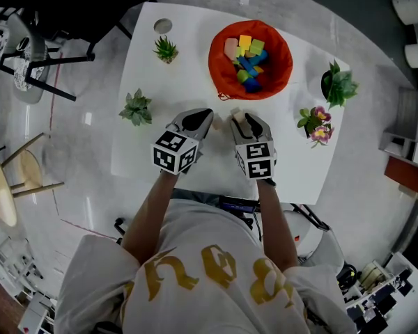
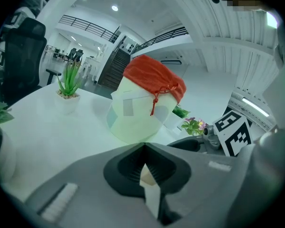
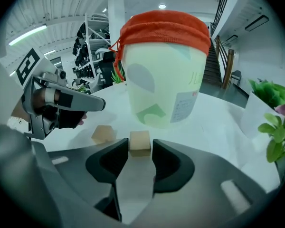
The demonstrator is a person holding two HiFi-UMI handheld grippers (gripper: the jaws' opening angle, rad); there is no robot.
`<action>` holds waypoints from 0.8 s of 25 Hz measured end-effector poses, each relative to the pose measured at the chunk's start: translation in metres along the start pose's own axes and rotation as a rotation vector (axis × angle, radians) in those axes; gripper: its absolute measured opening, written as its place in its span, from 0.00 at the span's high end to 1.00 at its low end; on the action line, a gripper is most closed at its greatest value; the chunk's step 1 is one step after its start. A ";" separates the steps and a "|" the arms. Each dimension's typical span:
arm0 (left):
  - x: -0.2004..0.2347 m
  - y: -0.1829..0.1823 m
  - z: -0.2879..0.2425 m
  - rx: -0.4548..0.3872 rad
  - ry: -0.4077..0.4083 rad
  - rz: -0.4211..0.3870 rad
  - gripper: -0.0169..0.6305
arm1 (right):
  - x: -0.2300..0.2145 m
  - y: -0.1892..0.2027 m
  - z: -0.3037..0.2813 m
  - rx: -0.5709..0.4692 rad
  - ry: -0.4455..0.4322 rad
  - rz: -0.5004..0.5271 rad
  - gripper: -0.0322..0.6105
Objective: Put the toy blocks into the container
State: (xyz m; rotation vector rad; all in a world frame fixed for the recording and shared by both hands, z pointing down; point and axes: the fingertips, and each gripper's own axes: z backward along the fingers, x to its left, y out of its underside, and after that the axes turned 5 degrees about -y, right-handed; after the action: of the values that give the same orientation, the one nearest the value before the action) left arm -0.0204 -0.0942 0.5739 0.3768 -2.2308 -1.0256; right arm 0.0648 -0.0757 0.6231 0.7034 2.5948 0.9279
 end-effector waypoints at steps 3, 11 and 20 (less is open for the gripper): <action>0.002 0.001 0.000 0.002 -0.002 0.002 0.97 | 0.000 0.000 -0.002 0.001 -0.006 -0.015 0.69; 0.002 -0.002 0.004 -0.006 -0.008 0.004 0.97 | -0.001 -0.001 0.003 -0.008 -0.003 -0.035 0.69; -0.010 -0.023 0.019 -0.077 -0.003 -0.013 0.97 | 0.002 -0.012 0.025 -0.057 0.014 -0.044 0.69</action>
State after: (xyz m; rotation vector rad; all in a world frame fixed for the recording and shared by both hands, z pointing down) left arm -0.0256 -0.0935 0.5425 0.3563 -2.1871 -1.1162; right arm 0.0692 -0.0700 0.5965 0.6252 2.5741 0.9925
